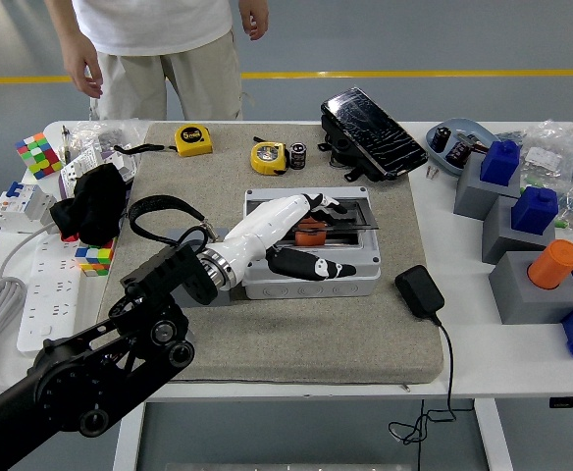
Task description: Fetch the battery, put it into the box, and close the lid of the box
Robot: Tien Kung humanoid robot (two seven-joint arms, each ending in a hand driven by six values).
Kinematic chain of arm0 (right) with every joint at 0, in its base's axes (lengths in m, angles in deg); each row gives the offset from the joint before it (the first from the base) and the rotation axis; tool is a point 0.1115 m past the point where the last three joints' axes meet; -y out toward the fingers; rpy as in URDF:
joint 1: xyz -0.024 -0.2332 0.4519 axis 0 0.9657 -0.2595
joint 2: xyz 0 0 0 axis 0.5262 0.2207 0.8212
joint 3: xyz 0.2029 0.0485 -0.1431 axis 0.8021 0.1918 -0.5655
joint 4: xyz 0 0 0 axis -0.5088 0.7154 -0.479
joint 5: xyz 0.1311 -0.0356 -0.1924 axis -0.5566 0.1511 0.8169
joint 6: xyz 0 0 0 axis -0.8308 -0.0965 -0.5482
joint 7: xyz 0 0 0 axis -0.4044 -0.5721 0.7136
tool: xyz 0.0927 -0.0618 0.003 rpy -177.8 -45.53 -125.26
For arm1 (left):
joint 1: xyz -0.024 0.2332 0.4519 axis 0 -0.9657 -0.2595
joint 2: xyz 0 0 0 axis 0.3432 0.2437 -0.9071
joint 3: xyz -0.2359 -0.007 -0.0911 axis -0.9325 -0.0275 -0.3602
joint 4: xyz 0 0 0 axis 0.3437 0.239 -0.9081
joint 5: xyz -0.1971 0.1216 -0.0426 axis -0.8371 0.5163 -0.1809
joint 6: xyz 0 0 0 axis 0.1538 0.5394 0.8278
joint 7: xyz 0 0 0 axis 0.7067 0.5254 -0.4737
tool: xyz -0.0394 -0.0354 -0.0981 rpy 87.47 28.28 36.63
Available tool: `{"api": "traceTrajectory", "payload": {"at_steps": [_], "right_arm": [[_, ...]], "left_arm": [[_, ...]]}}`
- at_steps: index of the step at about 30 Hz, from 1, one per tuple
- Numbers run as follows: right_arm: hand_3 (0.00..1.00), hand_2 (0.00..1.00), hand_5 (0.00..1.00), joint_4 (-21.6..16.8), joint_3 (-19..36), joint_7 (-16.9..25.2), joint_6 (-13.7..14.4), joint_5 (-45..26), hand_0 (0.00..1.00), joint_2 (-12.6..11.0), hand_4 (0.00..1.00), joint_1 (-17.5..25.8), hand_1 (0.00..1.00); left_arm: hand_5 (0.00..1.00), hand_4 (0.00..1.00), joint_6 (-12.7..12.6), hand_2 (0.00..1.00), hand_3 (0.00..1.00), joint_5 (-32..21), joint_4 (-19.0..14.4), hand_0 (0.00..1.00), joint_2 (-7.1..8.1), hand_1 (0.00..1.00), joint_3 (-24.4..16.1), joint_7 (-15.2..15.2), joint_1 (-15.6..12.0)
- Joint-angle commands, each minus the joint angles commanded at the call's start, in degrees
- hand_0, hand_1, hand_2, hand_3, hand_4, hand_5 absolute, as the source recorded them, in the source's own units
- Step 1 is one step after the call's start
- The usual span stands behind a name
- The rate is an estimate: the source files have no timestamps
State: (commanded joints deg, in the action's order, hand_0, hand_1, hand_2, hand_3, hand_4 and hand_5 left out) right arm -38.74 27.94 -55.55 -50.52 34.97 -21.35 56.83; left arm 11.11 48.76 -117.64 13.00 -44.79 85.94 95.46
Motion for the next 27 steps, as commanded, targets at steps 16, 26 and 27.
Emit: {"api": "traceTrajectory", "payload": {"at_steps": [16,26,27], "right_arm": [[0.608,0.675,0.600,0.00,0.50,-0.08,-0.01,0.49,0.641,0.04,0.993,0.03,0.666],[0.608,0.675,0.600,0.00,0.40,-0.01,0.03,0.31,0.641,-0.01,0.993,-0.22,0.666],[0.609,0.675,0.600,0.00,0.35,0.01,0.03,0.25,0.640,-0.02,0.993,-0.29,0.666]], "left_arm": [[0.490,0.998,-9.72,0.707,0.753,-9.13,-2.13,0.558,-1.63,0.714,-9.35,-15.49,-5.57],[0.496,0.998,-10.67,0.695,0.739,-13.87,1.43,0.562,-2.42,0.703,-17.56,-19.57,-11.22],[0.485,0.998,-10.86,0.693,0.735,-14.35,1.72,0.560,-2.36,0.695,-18.08,-19.98,-11.86]]}}
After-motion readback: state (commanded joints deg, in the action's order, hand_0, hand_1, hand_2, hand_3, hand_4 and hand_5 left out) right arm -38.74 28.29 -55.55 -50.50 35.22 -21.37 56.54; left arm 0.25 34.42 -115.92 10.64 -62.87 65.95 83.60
